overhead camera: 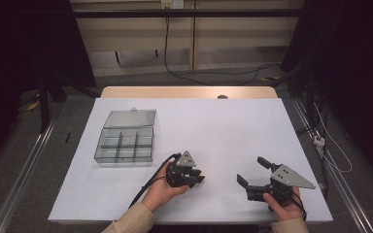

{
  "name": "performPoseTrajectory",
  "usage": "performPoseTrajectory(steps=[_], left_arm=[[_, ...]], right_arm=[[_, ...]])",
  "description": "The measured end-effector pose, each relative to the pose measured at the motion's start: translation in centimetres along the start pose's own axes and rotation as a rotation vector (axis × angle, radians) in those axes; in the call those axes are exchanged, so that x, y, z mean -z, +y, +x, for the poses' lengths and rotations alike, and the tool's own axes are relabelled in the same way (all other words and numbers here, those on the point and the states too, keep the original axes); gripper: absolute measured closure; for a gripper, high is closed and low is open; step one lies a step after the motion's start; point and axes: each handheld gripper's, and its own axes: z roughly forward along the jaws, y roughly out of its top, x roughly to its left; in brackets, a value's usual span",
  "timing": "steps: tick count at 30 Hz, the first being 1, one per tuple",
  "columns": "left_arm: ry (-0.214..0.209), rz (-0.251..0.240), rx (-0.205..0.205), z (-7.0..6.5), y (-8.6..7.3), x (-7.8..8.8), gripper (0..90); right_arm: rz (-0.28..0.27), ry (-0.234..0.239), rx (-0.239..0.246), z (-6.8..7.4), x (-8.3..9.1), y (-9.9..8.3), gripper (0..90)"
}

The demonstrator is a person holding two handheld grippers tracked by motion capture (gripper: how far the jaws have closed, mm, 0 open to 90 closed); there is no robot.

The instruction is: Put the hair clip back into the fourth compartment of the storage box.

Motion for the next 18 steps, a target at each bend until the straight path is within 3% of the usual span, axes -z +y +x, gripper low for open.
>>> performPoseTrajectory(steps=[2, 4, 10, 11, 12, 16, 18], left_arm=[[0.022, 0.010, -0.007, -0.20, 0.08, -0.01, 72.5], [0.003, 0.003, 0.000, -0.12, 0.03, -0.05, 72.5], [0.016, 0.006, -0.002, -0.27, 0.12, -0.13, 72.7], [0.040, 0.015, 0.001, -0.44, 0.20, -0.11, 72.7], [0.026, 0.013, -0.001, -0.44, 0.21, -0.13, 72.8], [0.035, 0.010, 0.007, -0.53, 0.20, -0.12, 73.0], [0.059, 0.020, 0.007, -0.69, 0.27, -0.07, 73.0]], right_arm=[[0.000, 0.002, 0.002, 0.04, -0.04, 0.01, 4.1], [0.000, 0.002, 0.002, 0.04, -0.05, 0.02, 4.1], [0.001, 0.001, 0.002, 0.11, -0.14, 0.05, 4.1], [0.000, 0.001, 0.002, 0.12, -0.15, 0.05, 4.1], [0.001, 0.001, 0.001, 0.13, -0.15, 0.05, 4.1], [0.001, -0.003, -0.001, 0.03, -0.10, 0.03, 4.3], [-0.005, -0.008, -0.004, 0.00, 0.00, 0.11, 4.3]])
